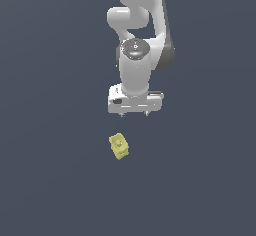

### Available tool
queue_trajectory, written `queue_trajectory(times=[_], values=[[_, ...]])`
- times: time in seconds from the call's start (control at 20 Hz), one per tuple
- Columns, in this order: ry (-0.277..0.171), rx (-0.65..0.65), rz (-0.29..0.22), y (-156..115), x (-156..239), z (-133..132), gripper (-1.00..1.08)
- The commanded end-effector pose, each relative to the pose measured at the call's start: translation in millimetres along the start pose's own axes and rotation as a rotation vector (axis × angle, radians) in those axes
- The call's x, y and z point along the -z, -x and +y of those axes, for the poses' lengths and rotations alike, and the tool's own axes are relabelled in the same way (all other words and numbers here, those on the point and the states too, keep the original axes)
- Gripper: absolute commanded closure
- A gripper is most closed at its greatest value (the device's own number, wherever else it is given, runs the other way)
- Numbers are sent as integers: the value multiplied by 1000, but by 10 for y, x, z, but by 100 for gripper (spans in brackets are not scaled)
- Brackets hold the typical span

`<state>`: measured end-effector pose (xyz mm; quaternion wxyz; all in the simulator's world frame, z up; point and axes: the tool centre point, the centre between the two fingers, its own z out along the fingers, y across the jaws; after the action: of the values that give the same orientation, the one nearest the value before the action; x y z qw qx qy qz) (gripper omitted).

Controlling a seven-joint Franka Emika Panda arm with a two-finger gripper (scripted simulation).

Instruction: Pick up the object and move it to a goal position.

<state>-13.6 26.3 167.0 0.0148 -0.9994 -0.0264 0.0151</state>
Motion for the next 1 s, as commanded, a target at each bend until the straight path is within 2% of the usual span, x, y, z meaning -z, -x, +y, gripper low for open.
queue_trajectory(times=[0.0, 0.45, 0.95], values=[[0, 0, 0, 0, 0, 0, -92], [9, 21, 7, -51, 107, -216, -92], [12, 59, 9, -131, 63, -139, -92]])
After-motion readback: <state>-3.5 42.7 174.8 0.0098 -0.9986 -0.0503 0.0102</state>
